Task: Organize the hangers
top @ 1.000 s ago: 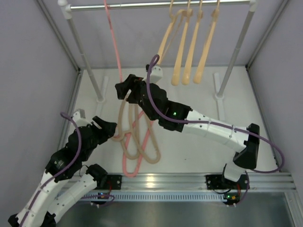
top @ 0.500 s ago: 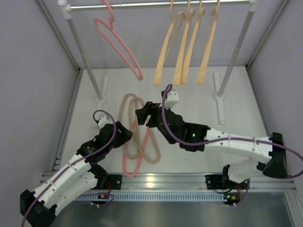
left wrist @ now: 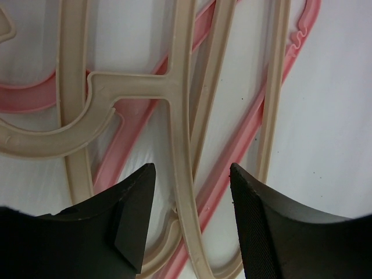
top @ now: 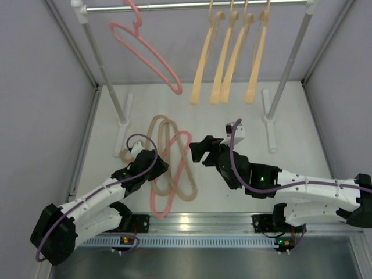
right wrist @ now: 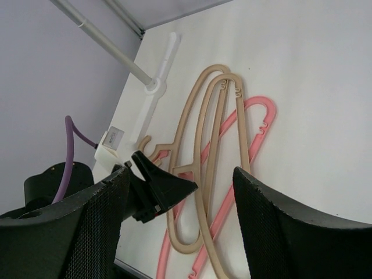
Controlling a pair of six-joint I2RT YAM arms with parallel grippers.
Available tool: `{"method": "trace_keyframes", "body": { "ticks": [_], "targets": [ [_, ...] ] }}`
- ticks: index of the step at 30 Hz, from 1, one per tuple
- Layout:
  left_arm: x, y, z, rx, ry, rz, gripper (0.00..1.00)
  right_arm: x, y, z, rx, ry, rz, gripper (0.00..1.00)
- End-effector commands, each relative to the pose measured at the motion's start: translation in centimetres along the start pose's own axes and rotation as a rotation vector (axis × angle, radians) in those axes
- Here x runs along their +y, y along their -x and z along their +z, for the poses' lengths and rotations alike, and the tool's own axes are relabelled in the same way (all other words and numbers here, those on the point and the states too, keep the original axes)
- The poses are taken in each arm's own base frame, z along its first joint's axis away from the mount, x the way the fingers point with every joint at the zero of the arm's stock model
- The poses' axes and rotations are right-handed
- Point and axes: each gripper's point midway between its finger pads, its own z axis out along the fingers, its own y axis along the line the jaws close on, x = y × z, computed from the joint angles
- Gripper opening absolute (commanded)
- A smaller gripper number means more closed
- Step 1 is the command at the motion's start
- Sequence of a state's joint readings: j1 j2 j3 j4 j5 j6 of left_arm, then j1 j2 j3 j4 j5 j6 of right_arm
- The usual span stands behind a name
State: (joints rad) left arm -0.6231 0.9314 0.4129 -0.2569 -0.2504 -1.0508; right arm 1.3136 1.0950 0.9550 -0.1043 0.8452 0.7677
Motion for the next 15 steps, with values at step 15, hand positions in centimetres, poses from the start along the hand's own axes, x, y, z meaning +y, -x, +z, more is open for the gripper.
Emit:
{"method": "trace_keyframes", "body": {
  "ticks": [15],
  "targets": [
    [-0.6, -0.5, 2.6, -0.021, -0.044, -0.027, 0.56, -1.8, -0.3, -0.7, -0.020, -0.034, 0.017, 0.70]
  ]
}}
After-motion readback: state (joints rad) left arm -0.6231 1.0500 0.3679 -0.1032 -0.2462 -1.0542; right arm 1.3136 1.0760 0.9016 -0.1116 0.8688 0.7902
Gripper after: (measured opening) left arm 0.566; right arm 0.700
